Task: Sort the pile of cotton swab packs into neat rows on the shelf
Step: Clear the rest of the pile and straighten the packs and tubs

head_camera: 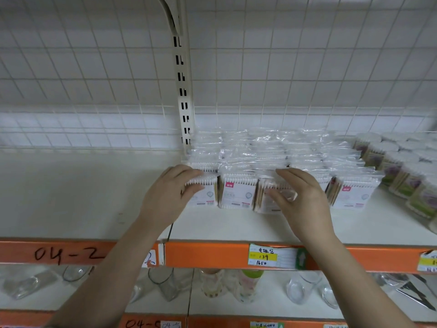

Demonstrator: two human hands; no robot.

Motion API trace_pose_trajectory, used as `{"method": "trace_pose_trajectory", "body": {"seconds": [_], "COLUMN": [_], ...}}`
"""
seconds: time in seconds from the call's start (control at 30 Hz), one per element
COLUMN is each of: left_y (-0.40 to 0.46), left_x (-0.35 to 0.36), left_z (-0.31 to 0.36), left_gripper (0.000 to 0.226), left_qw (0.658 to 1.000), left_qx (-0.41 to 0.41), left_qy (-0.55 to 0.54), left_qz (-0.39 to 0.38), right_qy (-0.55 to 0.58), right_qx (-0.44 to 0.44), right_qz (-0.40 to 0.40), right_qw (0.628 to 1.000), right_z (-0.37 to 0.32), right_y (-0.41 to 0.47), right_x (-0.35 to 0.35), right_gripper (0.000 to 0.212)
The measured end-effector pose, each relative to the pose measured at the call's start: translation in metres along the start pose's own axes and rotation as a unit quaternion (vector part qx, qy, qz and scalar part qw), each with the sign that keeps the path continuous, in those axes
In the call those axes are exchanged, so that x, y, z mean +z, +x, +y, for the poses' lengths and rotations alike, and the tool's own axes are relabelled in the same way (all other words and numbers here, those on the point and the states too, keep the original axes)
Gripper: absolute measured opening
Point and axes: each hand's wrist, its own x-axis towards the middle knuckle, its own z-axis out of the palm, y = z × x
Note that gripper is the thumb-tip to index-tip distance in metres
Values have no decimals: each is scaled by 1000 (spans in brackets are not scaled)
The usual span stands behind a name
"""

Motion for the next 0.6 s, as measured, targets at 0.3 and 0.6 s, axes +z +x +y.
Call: {"method": "trace_pose_trajectory", "body": {"seconds": [0.3, 0.6], "left_y": [17, 10], "left_x": [-4, 0], "left_z": [1, 5], "left_gripper": [21, 43], "left_qw": [989, 990], "left_qx": [-95, -119], "left_qy": [-114, -70], "left_qz": [-27, 19], "right_qy": [-18, 36], "right_qx": [-28, -5], "right_qz": [-101, -10], "right_qw": [994, 999], "right_z": [7, 8], "right_y": [9, -4], "right_x": [-4, -13], "right_gripper": [33, 39]}}
